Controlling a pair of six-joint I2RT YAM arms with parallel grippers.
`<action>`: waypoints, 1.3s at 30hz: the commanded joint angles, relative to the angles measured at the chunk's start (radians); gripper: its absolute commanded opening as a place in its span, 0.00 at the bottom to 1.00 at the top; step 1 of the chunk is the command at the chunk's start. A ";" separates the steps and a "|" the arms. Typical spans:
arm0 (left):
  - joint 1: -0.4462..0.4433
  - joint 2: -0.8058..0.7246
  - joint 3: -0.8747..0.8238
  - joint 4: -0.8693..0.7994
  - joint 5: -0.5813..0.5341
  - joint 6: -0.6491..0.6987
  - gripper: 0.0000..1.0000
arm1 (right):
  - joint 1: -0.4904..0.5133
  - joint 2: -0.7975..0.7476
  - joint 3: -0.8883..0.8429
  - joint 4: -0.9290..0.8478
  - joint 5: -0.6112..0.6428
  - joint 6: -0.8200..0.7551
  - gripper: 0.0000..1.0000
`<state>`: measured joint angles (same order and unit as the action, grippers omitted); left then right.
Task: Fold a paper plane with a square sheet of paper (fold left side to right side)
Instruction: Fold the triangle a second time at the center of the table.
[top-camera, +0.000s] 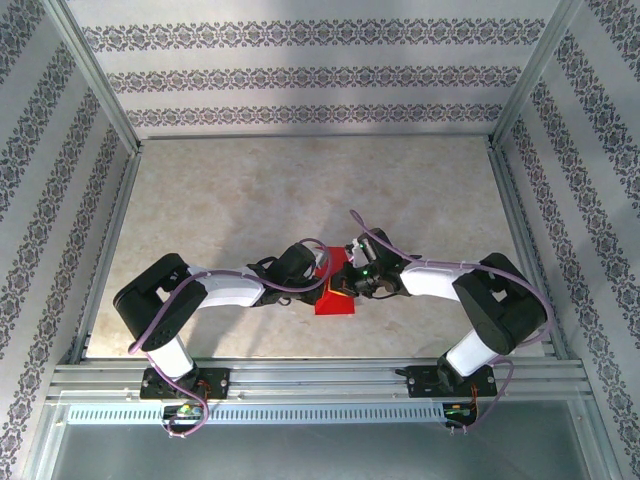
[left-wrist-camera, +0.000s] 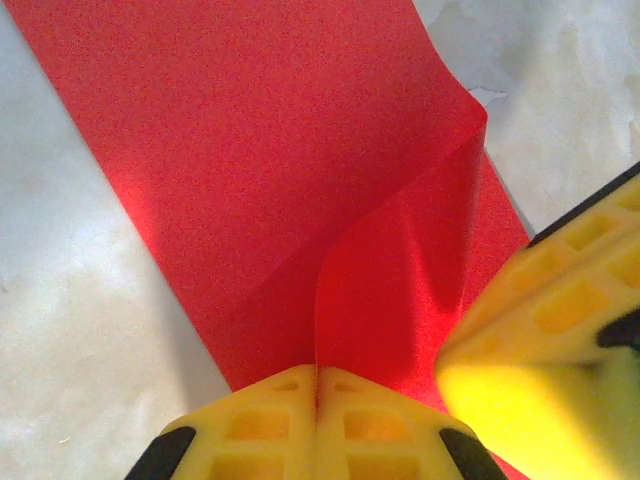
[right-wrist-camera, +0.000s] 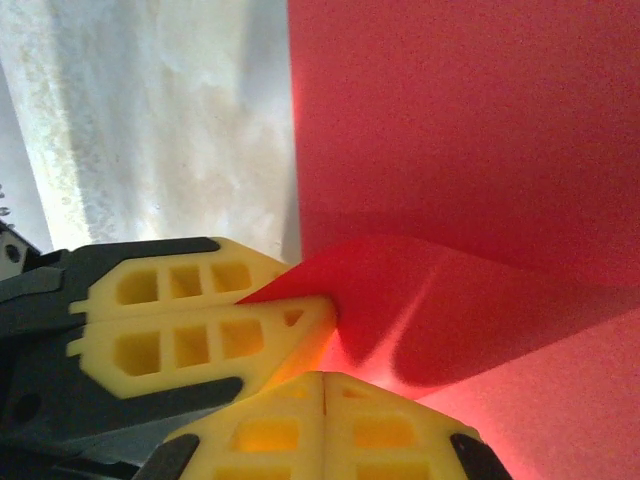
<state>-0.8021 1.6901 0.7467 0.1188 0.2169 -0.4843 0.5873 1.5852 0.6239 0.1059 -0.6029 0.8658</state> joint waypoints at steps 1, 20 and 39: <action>0.017 0.024 0.012 -0.050 0.002 0.022 0.00 | 0.011 0.018 0.013 -0.001 0.029 -0.014 0.00; 0.017 0.023 0.014 -0.051 0.002 0.024 0.00 | 0.005 0.028 -0.010 -0.041 0.068 -0.045 0.00; 0.019 -0.028 0.025 -0.070 -0.022 0.027 0.14 | 0.000 0.067 -0.039 -0.084 0.098 -0.043 0.00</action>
<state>-0.8017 1.6894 0.7528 0.1085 0.2157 -0.4751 0.5865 1.6203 0.6151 0.0734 -0.5392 0.8383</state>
